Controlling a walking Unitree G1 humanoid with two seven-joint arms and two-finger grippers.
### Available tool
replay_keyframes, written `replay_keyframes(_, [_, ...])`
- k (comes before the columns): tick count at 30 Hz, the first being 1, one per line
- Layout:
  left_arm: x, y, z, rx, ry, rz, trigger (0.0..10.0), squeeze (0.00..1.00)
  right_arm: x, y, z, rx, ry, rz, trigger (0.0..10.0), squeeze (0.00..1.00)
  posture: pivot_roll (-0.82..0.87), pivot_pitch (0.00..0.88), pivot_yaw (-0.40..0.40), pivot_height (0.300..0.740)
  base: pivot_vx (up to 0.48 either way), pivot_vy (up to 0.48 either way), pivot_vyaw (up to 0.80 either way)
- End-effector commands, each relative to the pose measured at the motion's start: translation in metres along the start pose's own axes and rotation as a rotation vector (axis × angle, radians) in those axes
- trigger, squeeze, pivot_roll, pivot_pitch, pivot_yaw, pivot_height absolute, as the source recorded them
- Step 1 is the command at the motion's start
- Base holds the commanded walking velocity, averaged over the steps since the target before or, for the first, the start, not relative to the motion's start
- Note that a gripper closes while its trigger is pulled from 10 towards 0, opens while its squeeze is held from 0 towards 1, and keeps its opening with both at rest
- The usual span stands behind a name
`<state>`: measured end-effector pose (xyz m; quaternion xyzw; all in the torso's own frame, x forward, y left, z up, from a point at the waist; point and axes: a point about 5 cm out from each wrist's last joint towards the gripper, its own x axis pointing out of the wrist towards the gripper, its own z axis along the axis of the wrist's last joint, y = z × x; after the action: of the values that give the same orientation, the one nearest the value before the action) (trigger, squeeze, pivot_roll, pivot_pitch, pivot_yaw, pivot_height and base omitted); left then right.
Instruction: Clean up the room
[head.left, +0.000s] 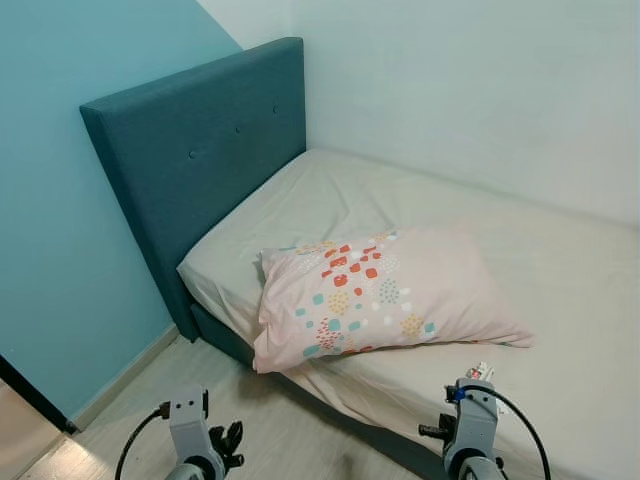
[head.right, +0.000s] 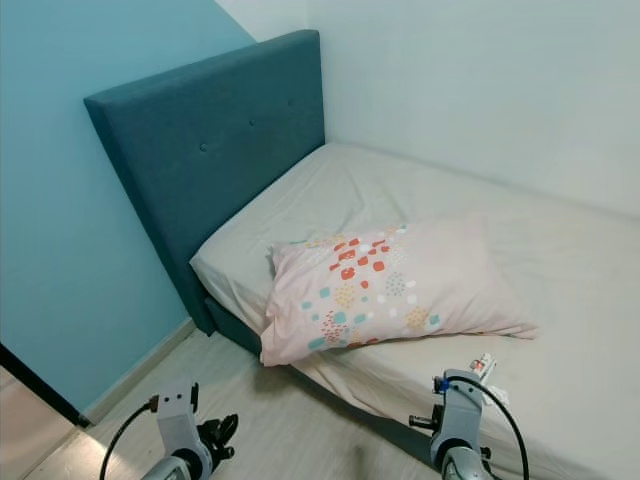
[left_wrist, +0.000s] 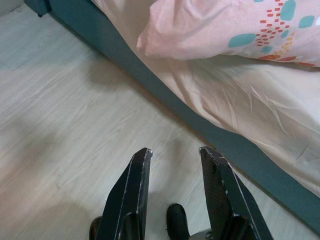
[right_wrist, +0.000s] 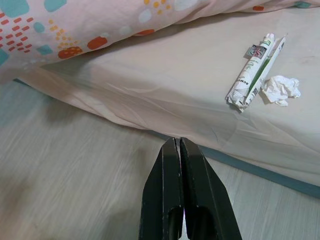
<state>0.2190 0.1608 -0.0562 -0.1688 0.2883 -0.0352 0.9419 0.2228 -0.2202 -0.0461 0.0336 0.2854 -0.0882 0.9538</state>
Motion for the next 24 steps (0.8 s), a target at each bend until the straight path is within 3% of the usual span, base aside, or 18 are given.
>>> replay_keyframes(1, [0.0012, -0.0014, 0.0011, -0.007, -0.002, 0.002, 10.0, 0.0, 0.0003, 0.0007, -0.0018, 0.012, 0.018, -0.006, 10.0, 0.0, -0.18, 0.0, 0.015, 0.74, 0.0, 0.0, 0.0])
replay_keyframes(24, [-0.0006, -0.0001, -0.0023, 0.002, 0.012, 0.002, 10.0, 0.0, -0.0009, 0.0014, -0.005, 0.005, 0.027, 0.0, 10.0, 0.0, -0.18, 0.0, 0.014, 0.74, 0.0, 0.0, 0.0])
